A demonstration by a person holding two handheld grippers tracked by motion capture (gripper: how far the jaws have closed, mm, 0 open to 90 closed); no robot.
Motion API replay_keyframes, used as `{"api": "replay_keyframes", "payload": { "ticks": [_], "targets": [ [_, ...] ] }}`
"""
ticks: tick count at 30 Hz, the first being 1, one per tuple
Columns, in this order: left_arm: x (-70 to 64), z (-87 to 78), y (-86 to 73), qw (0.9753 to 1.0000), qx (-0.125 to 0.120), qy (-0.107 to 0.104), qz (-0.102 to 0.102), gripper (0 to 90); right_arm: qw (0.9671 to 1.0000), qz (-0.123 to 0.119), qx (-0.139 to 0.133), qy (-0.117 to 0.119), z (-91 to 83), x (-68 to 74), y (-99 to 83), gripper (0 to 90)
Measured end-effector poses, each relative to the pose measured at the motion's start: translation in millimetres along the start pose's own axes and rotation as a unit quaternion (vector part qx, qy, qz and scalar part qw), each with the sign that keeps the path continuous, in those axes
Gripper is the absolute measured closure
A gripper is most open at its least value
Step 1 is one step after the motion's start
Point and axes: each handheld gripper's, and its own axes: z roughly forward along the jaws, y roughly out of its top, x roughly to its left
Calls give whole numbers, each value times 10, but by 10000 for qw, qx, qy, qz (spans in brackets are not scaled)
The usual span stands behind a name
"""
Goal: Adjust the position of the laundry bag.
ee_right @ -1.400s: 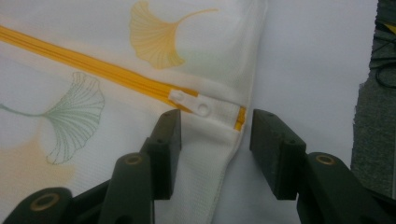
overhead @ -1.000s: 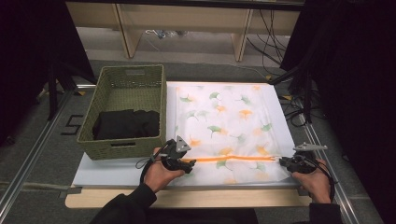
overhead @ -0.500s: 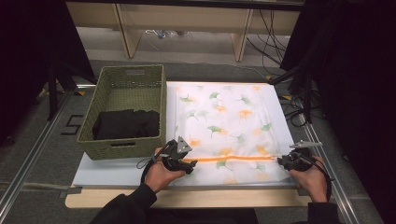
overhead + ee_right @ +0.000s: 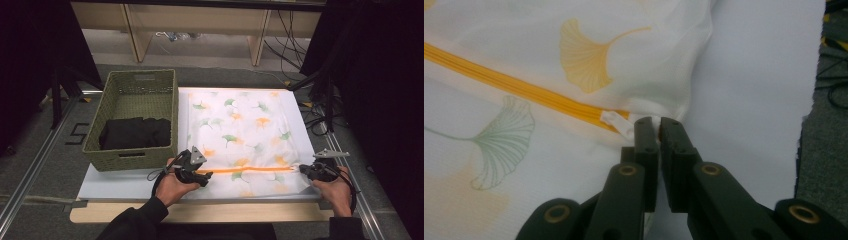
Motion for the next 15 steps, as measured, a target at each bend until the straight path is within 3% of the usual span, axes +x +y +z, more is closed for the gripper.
{"api": "replay_keyframes", "payload": {
  "ticks": [3, 6, 7, 8, 9, 11, 14, 15],
  "targets": [
    [6, 1, 3, 10000, -19, -29, 16, 350, 9999, -142, -28, -26, -19, 19, 22, 874],
    [-7, 5, 0, 10000, -6, -16, -33, 350, 10000, -53, -36, 59, 8, 40, 26, 871],
    [-6, 3, 2, 10000, 2, -32, 63, 350, 9999, 65, 44, 119, 13, 50, 35, 867],
    [-23, 10, 3, 10000, -14, -38, 6, 350, 10000, 9, 49, 40, 73, 31, 20, 846],
    [-18, 14, 7, 10000, -24, -52, 72, 350, 9997, 92, 187, 85, 79, 30, 21, 842],
    [-28, 26, 1, 10000, -39, -25, 43, 350, 9998, 45, 94, 197, 106, -9, 21, 821],
    [-19, 23, 1, 10000, -13, -58, 74, 350, 9998, 166, 28, 89, 136, -22, 26, 746],
    [-16, 21, 2, 9999, -17, -59, 83, 350, 9991, 379, 154, 85, 125, -1, 47, 707]
  ]
}}
